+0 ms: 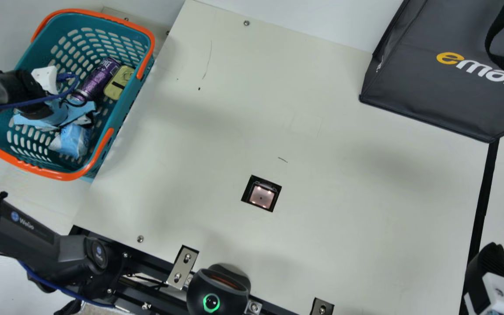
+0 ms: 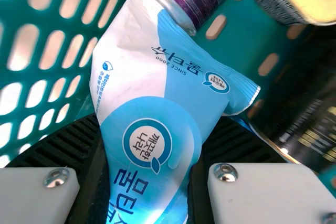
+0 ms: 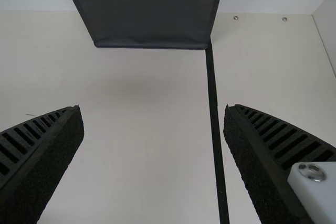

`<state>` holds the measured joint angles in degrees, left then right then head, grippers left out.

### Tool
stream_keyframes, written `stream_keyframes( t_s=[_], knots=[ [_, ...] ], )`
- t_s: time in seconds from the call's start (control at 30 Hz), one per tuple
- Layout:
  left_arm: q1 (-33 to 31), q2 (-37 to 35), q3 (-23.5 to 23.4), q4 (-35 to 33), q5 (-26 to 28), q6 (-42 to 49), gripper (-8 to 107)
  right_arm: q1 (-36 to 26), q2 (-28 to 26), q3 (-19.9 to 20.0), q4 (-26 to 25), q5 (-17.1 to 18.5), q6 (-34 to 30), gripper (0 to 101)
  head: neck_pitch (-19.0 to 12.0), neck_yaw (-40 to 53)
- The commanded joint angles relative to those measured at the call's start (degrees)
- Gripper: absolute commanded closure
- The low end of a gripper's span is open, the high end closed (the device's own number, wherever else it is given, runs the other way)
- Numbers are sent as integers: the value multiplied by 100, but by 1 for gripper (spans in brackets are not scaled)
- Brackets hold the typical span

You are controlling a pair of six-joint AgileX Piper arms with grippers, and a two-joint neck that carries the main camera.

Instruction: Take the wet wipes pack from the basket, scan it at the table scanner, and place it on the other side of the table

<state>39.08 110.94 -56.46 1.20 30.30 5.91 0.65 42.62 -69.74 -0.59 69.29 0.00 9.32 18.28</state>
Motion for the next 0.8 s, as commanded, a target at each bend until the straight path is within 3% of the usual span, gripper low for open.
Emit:
stream_keyframes(
  t_s=[0.0,0.77],
  knots=[
    [-22,-178,-21,-37,105,27,107,0,0,0,0,0,0,6,-140,14],
    [-484,-1960,-743,-967,1511,378,107,0,0,0,0,0,0,6,-140,14]
  ],
)
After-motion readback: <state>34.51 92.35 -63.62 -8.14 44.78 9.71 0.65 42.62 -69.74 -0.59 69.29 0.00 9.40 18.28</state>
